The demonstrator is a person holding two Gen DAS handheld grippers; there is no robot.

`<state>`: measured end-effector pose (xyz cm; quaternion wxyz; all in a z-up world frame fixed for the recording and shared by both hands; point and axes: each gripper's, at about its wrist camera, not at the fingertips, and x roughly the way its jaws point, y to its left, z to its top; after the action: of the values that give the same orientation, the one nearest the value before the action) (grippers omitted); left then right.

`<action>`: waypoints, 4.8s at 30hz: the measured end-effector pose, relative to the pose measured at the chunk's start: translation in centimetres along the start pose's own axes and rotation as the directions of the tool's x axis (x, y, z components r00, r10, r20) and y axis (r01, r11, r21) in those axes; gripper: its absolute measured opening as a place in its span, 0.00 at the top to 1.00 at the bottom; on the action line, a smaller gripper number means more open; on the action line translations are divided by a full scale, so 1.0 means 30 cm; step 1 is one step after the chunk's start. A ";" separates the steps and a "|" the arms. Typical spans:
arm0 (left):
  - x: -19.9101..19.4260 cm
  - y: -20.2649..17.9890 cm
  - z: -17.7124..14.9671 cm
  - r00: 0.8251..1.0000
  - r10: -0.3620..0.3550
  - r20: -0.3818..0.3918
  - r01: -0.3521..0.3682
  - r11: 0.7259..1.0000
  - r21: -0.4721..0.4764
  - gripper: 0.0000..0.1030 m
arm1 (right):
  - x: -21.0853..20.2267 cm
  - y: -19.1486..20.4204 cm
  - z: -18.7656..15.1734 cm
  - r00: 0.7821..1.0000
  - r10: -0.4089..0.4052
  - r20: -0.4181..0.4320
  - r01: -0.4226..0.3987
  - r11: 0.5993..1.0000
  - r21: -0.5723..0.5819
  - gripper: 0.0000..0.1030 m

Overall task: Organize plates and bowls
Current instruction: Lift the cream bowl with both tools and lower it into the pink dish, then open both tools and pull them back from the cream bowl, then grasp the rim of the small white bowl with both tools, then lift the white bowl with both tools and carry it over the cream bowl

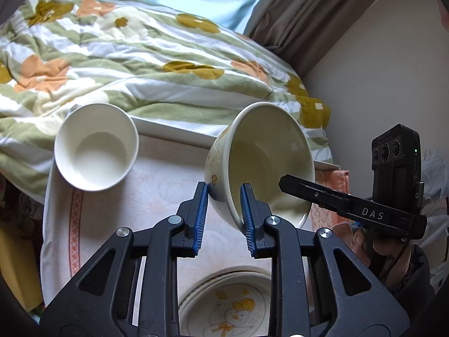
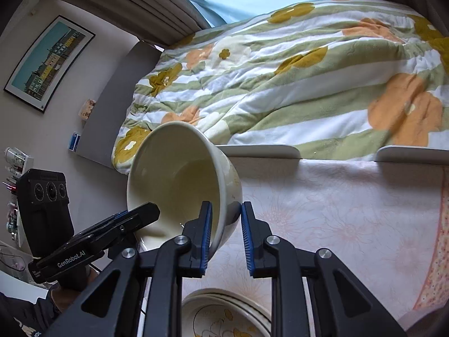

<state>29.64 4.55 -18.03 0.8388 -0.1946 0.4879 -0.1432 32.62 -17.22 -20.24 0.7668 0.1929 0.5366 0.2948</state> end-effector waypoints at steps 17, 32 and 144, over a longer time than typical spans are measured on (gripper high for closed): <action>0.068 -0.665 -0.354 0.994 -0.074 -0.075 0.084 0.987 0.138 0.84 | -0.626 -0.266 -0.356 0.984 -0.092 0.152 0.079 0.993 0.090 0.81; 0.388 -0.867 -0.598 0.964 0.065 -0.259 -0.008 0.977 0.214 0.87 | -0.693 -0.633 -0.611 0.985 -0.156 0.076 0.129 0.950 0.286 0.81; 0.084 0.607 0.014 0.937 0.349 0.005 -0.304 0.825 -0.476 0.87 | 0.759 0.341 0.203 0.895 -0.232 -0.381 0.000 0.854 -0.521 0.87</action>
<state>32.14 19.63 -28.25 0.8004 -0.3110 0.4948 0.1334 41.51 5.61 -28.01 0.6692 -0.1192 0.6063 0.4127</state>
